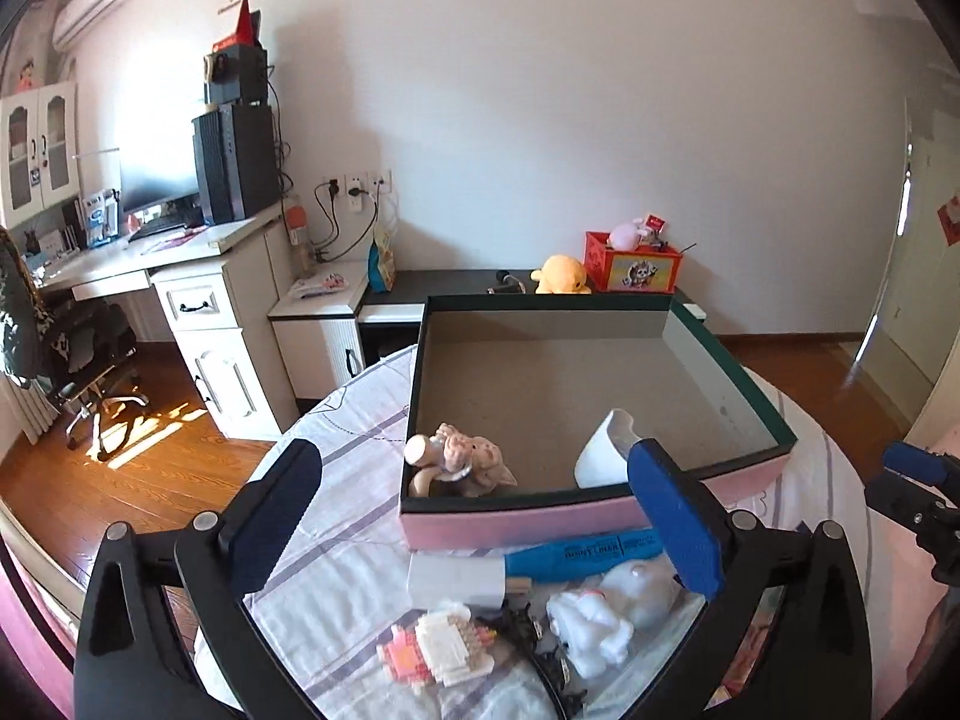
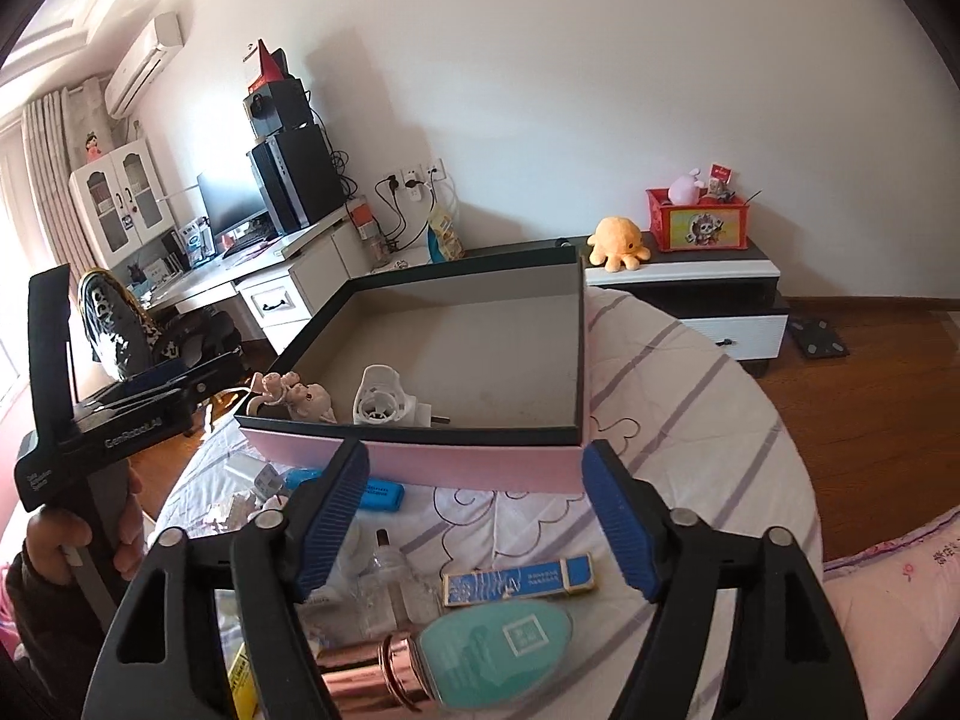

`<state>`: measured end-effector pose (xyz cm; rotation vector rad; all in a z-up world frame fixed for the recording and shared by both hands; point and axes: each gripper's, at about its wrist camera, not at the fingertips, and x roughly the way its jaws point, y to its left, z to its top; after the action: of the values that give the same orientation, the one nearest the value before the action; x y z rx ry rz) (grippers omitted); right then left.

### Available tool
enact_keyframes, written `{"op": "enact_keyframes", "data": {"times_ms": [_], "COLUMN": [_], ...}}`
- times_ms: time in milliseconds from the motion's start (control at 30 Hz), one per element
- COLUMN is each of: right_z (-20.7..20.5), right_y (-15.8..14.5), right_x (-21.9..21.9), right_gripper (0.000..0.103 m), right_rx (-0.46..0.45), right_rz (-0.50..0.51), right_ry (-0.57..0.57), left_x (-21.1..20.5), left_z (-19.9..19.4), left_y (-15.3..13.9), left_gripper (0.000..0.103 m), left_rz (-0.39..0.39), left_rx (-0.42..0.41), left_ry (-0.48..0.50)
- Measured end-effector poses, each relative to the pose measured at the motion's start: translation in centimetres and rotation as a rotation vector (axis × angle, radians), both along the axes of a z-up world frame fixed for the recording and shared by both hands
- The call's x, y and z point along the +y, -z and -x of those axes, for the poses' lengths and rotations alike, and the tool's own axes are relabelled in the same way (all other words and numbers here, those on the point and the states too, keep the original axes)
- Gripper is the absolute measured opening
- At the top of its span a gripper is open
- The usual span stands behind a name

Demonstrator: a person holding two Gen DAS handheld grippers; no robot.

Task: Organize rigid objects
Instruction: 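Lower the doll into the pink box and open the left gripper, then grasp the yellow POINT LINER highlighter with the left gripper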

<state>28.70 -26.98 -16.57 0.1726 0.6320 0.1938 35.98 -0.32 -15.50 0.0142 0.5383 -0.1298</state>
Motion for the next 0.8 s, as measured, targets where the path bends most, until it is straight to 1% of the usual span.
{"op": "enact_keyframes", "data": {"times_ms": [67,167,233,367,467,600,733,767,800], "right_z": [1.8,4.3,5.7,7.6,8.7,9.6,9.9,9.9,9.9], "right_y": [-0.1,0.2,0.4,1.5,2.4,3.4,4.2,4.4,4.6], "right_x": [-0.1,0.0,0.1,0.4,0.6,0.5,0.2,0.1,0.0], "right_gripper": [0.082,0.083,0.083,0.083,0.083,0.083,0.083,0.083,0.083], "right_rx": [-0.009,-0.007,-0.012,0.021,0.038,0.062,0.086,0.09,0.094], "right_rz": [0.014,0.032,0.027,0.004,0.007,0.009,0.02,0.019,0.017], "right_ry": [0.009,0.035,0.033,0.03,0.034,0.047,0.059,0.06,0.061], "left_x": [0.3,0.6,0.7,0.2,-1.0,-2.8,-3.8,-4.0,-4.1], "left_z": [2.2,5.8,7.7,11.0,12.6,13.6,13.2,12.9,12.7], "left_y": [-0.2,0.3,0.7,1.7,3.3,6.1,8.7,9.3,9.8], "left_gripper": [0.103,0.103,0.103,0.103,0.103,0.103,0.103,0.101,0.096], "left_rz": [0.008,0.01,0.009,-0.005,-0.007,-0.08,-0.108,-0.112,-0.112], "left_rx": [-0.016,-0.032,-0.027,-0.017,0.022,0.093,0.176,0.195,0.213], "left_ry": [-0.01,-0.022,-0.012,-0.003,0.034,0.062,0.075,0.074,0.077]}}
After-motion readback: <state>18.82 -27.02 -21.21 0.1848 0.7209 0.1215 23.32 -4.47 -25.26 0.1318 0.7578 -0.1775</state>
